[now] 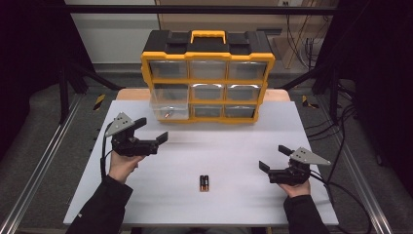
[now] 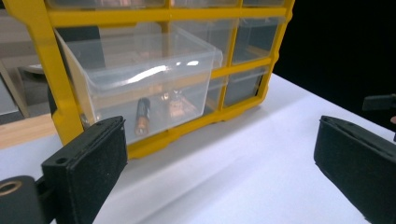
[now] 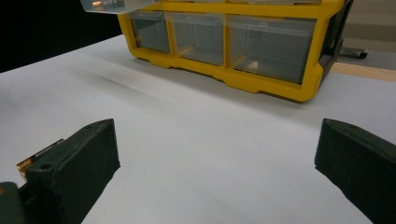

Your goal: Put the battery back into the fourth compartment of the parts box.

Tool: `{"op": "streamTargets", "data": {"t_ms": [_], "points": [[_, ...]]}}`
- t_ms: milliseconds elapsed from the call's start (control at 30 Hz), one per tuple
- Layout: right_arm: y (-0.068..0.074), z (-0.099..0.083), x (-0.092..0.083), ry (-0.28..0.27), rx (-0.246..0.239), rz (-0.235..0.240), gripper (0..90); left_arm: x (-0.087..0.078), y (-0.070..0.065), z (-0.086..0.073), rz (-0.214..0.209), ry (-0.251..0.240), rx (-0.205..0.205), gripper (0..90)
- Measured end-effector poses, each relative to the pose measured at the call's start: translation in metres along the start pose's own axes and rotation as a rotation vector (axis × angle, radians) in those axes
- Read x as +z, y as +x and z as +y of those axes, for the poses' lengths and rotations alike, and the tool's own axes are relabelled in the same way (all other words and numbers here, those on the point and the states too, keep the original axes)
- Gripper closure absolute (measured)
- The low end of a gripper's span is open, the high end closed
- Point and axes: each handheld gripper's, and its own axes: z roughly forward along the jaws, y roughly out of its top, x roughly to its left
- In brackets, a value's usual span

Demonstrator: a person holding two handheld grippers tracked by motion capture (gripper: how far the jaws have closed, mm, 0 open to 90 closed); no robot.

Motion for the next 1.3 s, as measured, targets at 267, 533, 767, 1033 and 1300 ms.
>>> {"op": "streamTargets", "data": {"t_ms": [267,533,767,1033,1300], "points": [[0.000,0.000,0.000,0.001,-0.004,0.000,0.2,0.001,-0.013,-0.022,-0.046,0.015,-0.013,2.6],[0.000,0.000,0.000,0.001,-0.005,0.003,0.2,0.012,-0.032,-0.046,-0.080,0.081,-0.008,2.8],[0.000,0.000,0.000,0.002,-0.004,0.005,0.2,0.023,-0.040,-0.062,-0.106,0.132,-0.009,2.7],[0.001,-0.001,0.001,0.008,-0.007,0.006,0.2,0.036,-0.053,-0.073,-0.132,0.188,0.007,2.8],[0.001,-0.001,0.001,0.009,-0.009,0.006,0.2,0.049,-0.069,-0.084,-0.159,0.237,0.024,2.8]]}}
